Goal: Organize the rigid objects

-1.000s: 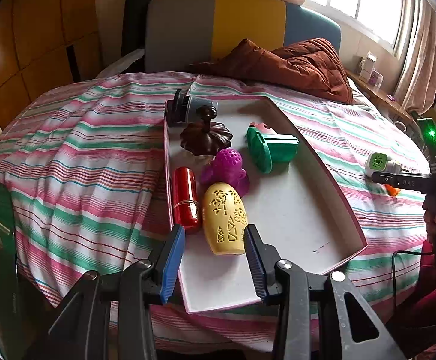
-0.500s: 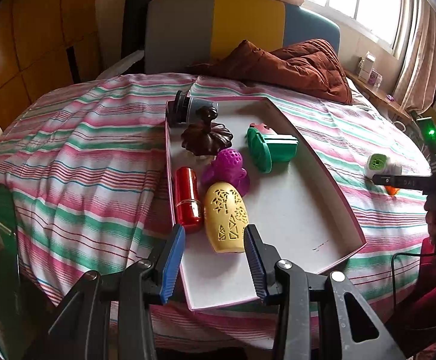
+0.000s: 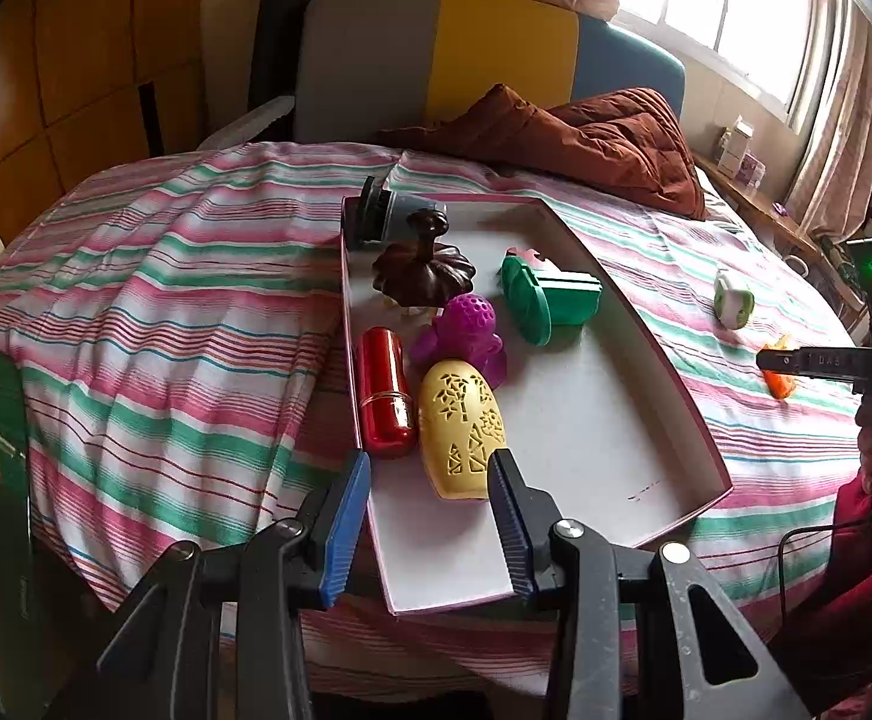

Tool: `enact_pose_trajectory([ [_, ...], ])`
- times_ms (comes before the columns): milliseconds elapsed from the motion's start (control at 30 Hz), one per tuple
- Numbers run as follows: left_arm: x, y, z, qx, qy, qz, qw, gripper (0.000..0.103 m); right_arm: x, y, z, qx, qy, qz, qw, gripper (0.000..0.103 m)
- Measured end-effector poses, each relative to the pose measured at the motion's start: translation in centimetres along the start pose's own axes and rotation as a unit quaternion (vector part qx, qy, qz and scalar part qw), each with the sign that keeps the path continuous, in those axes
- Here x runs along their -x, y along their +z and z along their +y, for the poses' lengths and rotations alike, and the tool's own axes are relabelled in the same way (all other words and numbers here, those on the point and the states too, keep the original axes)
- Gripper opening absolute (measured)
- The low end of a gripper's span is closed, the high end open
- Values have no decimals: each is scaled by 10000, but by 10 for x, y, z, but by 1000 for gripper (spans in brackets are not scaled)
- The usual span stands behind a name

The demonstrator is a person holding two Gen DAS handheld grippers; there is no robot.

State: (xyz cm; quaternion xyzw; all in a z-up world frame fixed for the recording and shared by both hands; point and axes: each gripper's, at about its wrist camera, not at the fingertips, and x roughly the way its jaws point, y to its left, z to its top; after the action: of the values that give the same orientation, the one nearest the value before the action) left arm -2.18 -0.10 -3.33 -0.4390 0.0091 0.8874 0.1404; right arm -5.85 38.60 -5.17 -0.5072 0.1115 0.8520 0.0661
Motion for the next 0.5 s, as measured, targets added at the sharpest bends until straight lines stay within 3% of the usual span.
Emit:
enact_pose_trajectory([
  [100,0,-1,-1,-19,-1,10,10000,41,8,10,-3,-91,4,-231,9997,55],
  [167,0,0,-2,-23,-14,9,10000,41,8,21,-5,-152,-78,-312,9994,67],
  [233,0,0,-3,-34,-26,19,10000,41,3,35,-9,-269,-227,-379,9987,69],
  [333,-1,0,-4,-56,-22,46,10000,41,-10,54,-20,-471,-514,-321,9970,70],
  [367,-2,-1,-3,-49,-16,66,10000,41,-16,60,-24,-485,-713,-296,9958,75],
  [500,-7,-1,-2,-26,-4,149,9999,41,-38,76,-33,-285,-1210,-43,9922,76],
])
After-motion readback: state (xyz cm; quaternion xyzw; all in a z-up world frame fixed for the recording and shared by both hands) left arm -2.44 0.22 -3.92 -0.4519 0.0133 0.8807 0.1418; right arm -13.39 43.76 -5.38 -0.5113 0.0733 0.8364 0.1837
